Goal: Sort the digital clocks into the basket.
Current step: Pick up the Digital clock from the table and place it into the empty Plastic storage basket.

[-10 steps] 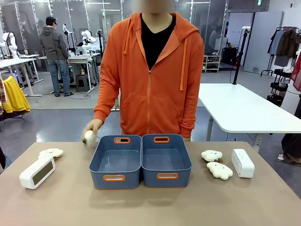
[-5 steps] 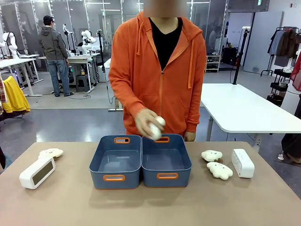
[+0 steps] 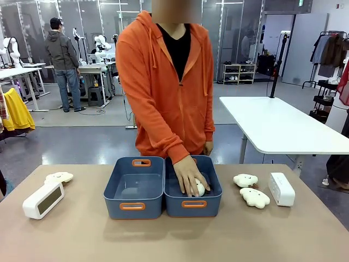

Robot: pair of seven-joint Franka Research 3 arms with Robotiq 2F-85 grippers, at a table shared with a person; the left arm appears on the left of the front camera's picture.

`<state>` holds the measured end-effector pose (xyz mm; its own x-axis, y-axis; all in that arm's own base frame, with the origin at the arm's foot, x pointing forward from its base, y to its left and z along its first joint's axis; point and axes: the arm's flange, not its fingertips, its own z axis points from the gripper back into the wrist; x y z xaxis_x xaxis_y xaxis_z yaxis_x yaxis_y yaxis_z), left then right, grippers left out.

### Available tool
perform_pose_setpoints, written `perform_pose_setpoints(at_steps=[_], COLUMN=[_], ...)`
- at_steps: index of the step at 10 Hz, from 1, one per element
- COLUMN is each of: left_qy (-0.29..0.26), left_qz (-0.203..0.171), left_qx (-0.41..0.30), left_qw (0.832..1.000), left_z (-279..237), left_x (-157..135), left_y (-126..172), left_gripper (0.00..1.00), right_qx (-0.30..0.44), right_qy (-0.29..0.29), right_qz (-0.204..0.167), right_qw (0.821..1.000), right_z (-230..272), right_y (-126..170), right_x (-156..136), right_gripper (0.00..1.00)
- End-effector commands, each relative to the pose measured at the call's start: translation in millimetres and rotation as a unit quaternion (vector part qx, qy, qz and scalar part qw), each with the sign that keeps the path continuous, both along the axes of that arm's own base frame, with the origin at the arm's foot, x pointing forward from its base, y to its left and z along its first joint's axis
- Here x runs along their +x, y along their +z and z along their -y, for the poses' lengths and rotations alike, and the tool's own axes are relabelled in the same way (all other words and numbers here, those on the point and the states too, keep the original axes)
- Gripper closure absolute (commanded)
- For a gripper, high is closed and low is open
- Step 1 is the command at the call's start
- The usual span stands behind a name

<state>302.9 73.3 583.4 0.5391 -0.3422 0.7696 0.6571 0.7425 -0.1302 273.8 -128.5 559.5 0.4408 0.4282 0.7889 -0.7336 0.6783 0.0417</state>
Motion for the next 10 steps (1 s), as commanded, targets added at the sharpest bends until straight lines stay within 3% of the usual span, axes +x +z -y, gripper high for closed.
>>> perform_pose_setpoints(at_steps=[1,3,5,7,10], left_qy=[-0.006,-0.006,-0.006,-0.006,-0.006], left_qz=[-0.004,-0.004,-0.004,-0.004,-0.004], left_qx=[0.007,0.007,0.007,0.007,0.007], left_qw=[1.0,1.0,1.0,1.0,1.0], left_z=[-2,-2,-2,-2,-2], left_x=[-1,-1,-1,-1,-1], left_y=[0,0,0,0,0], left_gripper=[0.0,0.0,0.0,0.0,0.0], right_qx=[0.0,-0.03,-0.074,-0.131,-0.144], right_qy=[0.0,-0.163,-0.244,-0.314,-0.364], right_qz=[0.0,-0.099,-0.207,-0.254,-0.307], right_qw=[1.0,0.981,0.944,0.905,0.868], right_z=[0,-27,-54,-87,-113], right_y=[0,14,32,8,-45], right_x=[0,23,36,94,171], right_gripper=[0.0,0.0,0.0,0.0,0.0])
